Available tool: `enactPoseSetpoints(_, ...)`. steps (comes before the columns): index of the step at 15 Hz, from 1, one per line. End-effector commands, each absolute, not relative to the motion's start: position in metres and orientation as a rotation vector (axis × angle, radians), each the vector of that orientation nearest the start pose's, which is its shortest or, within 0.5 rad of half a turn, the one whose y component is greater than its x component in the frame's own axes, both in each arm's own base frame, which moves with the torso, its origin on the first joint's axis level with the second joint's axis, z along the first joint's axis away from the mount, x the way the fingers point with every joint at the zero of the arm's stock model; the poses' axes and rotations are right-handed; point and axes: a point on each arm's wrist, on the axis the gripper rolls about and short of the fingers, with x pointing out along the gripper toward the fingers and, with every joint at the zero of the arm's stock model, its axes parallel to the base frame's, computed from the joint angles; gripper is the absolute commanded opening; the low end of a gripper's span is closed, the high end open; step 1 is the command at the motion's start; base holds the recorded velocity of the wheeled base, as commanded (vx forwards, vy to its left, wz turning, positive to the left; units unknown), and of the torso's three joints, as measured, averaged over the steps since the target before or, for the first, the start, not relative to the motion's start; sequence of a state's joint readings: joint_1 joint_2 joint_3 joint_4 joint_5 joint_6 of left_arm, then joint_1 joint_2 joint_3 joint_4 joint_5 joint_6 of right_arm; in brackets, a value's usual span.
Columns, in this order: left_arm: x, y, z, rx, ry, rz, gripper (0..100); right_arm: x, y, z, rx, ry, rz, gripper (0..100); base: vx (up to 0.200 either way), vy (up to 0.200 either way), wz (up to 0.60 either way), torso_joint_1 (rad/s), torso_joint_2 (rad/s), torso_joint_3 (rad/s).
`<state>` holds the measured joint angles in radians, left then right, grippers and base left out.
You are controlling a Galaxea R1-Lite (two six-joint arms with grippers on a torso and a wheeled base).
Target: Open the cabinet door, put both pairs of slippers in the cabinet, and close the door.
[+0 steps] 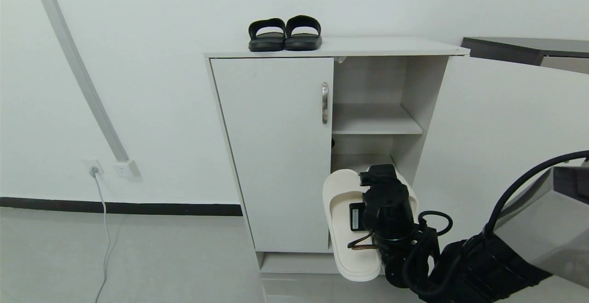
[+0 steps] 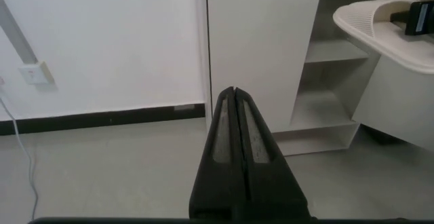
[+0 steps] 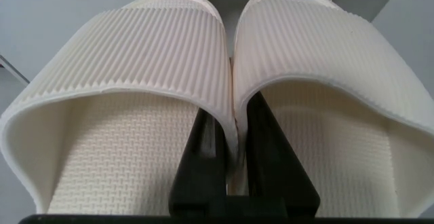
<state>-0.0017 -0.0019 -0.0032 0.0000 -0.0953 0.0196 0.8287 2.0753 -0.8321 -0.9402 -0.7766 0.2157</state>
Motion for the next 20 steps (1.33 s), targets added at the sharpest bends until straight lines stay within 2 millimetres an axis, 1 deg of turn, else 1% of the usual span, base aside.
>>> enactPoseSetpoints(1,-0.023,-0.002,0.076,0.02,-0.004,-0.097,0,0.259,0.259,0.088,-0.011,0.222,0.028,0,0.0,-0.2,0.0,0.002,0.0,0.007)
enactPoseSetpoints(3,-0.023,-0.002,0.076,0.02,-0.004,-0.097,0,0.259,0.259,0.087,-0.013,0.225,0.028,0,0.0,-0.2,0.0,0.002,0.0,0.002)
enactPoseSetpoints(4,-0.023,-0.002,0.076,0.02,-0.004,-0.097,0,0.261,0.26,0.081,-0.022,0.237,0.026,0,0.0,-0.2,0.0,-0.002,0.0,0.002)
enactPoseSetpoints(6,-0.023,-0.002,0.076,0.02,-0.004,-0.097,0,0.262,0.261,0.072,-0.038,0.252,0.022,0,0.0,0.0,0.0,0.0,0.0,0.0)
enactPoseSetpoints(7,-0.023,-0.002,0.076,0.02,-0.004,-0.097,0,0.264,0.262,0.065,-0.051,0.266,0.024,0,0.0,0.0,0.0,0.0,0.0,0.0)
enactPoseSetpoints(9,-0.023,-0.002,0.076,0.02,-0.004,-0.097,0,0.277,0.266,0.046,-0.048,0.278,0.012,0,0.0,0.0,0.0,0.0,0.0,0.0)
enactPoseSetpoints(10,-0.023,-0.002,0.076,0.02,-0.004,-0.097,0,0.283,0.267,0.04,-0.026,0.275,0.02,0,0.0,0.0,0.0,0.0,0.0,0.0)
enactPoseSetpoints(11,-0.023,-0.002,0.076,0.019,-0.004,-0.095,0,0.287,0.264,0.037,-0.015,0.277,0.029,0,0.0,0.0,0.0,0.0,0.0,0.0)
enactPoseSetpoints(13,-0.023,-0.002,0.076,0.019,-0.004,-0.097,0,0.289,0.262,0.037,-0.001,0.278,0.037,0,0.0,0.0,0.0,0.0,0.0,0.0)
enactPoseSetpoints(20,-0.023,-0.002,0.076,0.017,-0.004,-0.097,0,0.289,0.263,0.037,0.012,0.279,0.036,0,0.0,0.0,0.0,0.0,0.0,0.0)
